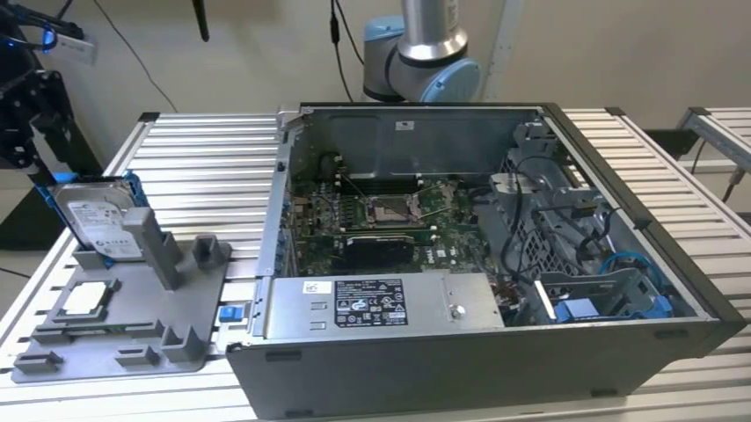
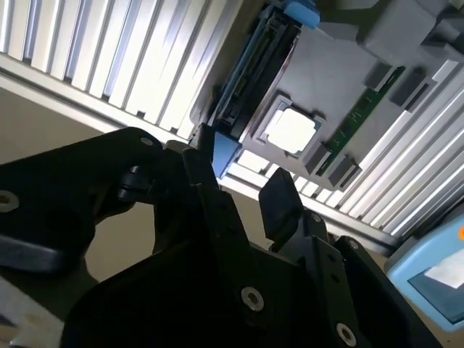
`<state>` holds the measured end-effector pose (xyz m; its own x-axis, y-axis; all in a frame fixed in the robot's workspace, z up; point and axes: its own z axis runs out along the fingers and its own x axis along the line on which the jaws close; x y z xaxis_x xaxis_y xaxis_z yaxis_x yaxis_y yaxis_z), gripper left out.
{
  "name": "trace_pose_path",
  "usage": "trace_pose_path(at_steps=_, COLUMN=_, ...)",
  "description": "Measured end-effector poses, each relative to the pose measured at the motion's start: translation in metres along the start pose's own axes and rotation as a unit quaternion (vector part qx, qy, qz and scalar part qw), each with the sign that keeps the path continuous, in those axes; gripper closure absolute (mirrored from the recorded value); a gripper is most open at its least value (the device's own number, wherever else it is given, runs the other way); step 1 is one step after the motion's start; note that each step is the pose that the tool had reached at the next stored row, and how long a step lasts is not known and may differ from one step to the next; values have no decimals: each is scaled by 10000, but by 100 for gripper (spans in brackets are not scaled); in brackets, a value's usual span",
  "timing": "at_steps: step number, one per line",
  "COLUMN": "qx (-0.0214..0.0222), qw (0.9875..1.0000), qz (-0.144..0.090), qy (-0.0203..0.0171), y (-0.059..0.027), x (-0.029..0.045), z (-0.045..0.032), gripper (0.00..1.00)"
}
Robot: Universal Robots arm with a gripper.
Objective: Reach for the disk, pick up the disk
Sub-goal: 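Pick up the disk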
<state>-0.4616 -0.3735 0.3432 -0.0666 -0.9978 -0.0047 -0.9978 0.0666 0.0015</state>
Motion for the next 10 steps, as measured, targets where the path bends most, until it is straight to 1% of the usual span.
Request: trace_pose_path(at_steps=10, qx=7, qw=9998, qz=-211, qy=0, y=1, x=-24, z=181, gripper=0)
